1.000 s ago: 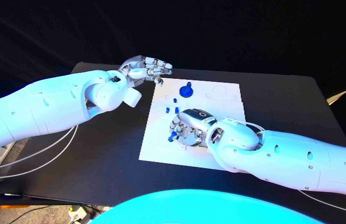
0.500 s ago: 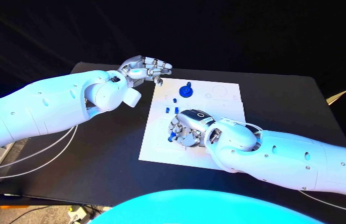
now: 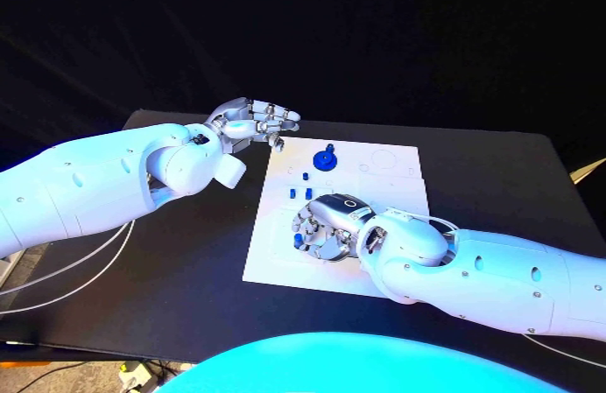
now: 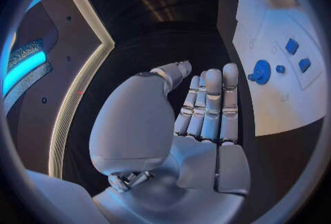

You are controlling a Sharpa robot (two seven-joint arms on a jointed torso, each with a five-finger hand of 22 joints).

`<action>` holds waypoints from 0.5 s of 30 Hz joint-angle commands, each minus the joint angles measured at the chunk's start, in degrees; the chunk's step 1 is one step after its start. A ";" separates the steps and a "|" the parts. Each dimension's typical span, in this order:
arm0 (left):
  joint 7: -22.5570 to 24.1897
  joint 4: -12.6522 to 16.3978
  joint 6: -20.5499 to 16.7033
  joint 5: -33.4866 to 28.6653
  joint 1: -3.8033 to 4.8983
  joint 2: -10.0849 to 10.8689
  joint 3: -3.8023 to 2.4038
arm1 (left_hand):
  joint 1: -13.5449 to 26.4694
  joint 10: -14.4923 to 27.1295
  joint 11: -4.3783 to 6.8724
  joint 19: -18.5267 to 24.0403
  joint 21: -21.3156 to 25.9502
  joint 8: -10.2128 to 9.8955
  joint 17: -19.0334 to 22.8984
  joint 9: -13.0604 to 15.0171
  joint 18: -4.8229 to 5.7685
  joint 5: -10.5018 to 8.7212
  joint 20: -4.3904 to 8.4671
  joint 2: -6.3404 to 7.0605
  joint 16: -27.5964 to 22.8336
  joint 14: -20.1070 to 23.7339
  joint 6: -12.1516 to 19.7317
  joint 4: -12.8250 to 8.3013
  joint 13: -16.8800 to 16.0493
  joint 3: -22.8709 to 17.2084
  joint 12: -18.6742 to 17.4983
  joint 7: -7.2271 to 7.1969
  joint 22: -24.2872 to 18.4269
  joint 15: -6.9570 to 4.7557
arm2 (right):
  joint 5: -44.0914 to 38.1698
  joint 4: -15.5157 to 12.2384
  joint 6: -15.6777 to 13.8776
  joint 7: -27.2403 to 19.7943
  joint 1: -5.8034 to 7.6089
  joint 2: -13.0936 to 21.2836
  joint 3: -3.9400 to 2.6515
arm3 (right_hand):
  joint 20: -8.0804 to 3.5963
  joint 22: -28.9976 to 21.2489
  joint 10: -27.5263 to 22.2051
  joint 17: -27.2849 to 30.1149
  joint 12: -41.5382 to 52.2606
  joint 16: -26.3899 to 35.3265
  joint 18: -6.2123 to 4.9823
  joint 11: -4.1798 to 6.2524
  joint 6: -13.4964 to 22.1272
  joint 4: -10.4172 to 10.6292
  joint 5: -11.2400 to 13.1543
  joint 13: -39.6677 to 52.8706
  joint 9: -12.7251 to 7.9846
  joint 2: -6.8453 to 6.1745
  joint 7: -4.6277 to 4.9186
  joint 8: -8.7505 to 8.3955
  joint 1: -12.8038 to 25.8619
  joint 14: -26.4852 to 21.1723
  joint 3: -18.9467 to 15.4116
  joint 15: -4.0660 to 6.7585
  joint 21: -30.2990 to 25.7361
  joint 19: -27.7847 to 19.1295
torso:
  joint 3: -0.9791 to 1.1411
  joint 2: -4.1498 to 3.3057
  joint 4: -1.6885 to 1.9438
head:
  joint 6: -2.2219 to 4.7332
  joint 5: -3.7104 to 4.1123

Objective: Assemble the parts on the task board

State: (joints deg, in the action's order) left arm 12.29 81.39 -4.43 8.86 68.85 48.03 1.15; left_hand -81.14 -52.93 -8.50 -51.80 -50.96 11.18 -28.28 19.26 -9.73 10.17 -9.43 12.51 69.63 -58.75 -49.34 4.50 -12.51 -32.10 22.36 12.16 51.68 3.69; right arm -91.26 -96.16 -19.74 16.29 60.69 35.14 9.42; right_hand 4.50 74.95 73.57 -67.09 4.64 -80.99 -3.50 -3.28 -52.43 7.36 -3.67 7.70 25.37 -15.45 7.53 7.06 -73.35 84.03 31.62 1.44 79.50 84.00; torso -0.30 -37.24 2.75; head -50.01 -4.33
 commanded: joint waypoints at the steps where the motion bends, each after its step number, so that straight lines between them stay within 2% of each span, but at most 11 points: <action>1: 0.21 0.14 0.88 -0.33 0.04 0.01 -0.04 | -0.08 0.47 0.09 -0.10 0.18 -0.11 0.06 -0.02 -0.81 -0.11 -0.10 -0.34 -0.09 0.07 0.54 0.31 0.03 -0.18 0.20 0.04 -0.07 0.41 | -0.58 -0.21 -0.54 -0.03 -0.05 0.20 0.02 | 0.03 8.09 -0.28 -0.06 -0.26 -0.11 1.00 0.22 0.59 0.02 0.11 0.12 -0.13 -0.14 -0.03 -0.37 0.01 1.84 -0.47 -0.08 -0.24 1.94 | 0.02 -0.02 -0.01 | 0.01 0.10; 7: 0.12 0.16 0.97 -0.33 0.04 0.11 -0.03 | -0.08 0.47 0.09 -0.10 0.18 -0.11 0.06 -0.02 -0.81 -0.11 -0.10 -0.34 -0.09 0.07 0.54 0.31 0.03 -0.18 0.20 0.04 -0.07 0.41 | -0.51 -1.08 -2.19 -0.41 -0.05 1.03 0.01 | -0.02 8.16 -0.22 -0.20 -0.17 -0.18 1.02 0.29 1.15 -0.03 0.11 0.29 -0.28 -0.12 -0.14 -0.72 -0.10 1.86 -0.72 -0.03 -0.15 1.99 | 0.04 -0.02 0.00 | 0.01 0.22; 10: 0.08 0.18 0.95 -0.33 0.04 0.20 -0.03 | -0.08 0.47 0.09 -0.10 0.18 -0.11 0.06 -0.02 -0.81 -0.11 -0.10 -0.34 -0.09 0.07 0.54 0.31 0.03 -0.18 0.20 0.04 -0.07 0.41 | 0.30 -2.36 -4.73 -1.31 -0.03 2.40 -0.02 | -0.12 8.36 0.41 -0.46 0.23 -0.31 1.08 0.51 1.32 -0.11 0.10 0.64 -0.35 0.00 -0.26 -0.86 -0.32 1.93 -0.98 0.13 0.12 2.11 | 0.04 0.00 -0.02 | 0.04 0.39; 15: 0.20 0.23 0.83 -0.34 0.04 0.44 -0.02 | -0.03 0.55 0.08 -0.10 0.21 -0.11 0.06 -0.02 -0.81 -0.11 -0.11 -0.35 -0.09 0.07 0.58 0.38 0.03 -0.17 0.24 0.05 -0.08 0.42 | 6.40 -5.16 -10.19 -5.16 0.67 6.23 -0.43 | -0.53 8.75 2.66 -0.93 1.68 -0.56 1.20 1.08 1.02 -0.21 0.10 1.97 -0.39 0.12 -0.33 -0.87 -0.75 2.07 -1.93 0.61 0.63 2.35 | -0.01 0.08 -0.13 | 0.67 1.19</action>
State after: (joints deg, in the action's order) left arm 12.18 81.45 -4.38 8.86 68.86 48.46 1.16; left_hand -81.14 -52.72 -8.29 -51.80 -50.97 11.18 -28.28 19.25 -9.73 10.17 -9.43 12.51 69.62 -58.75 -49.13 4.67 -12.51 -32.27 22.35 12.37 51.68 3.69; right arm -89.67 -100.61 -24.33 15.06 61.02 40.55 9.17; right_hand 4.50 74.93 75.70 -67.94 6.03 -81.33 -3.33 -2.30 -51.40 7.12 -3.67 9.39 25.01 -15.44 7.12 6.29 -73.37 83.91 29.95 1.56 79.88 84.00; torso -0.27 -37.23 2.70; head -49.66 -3.55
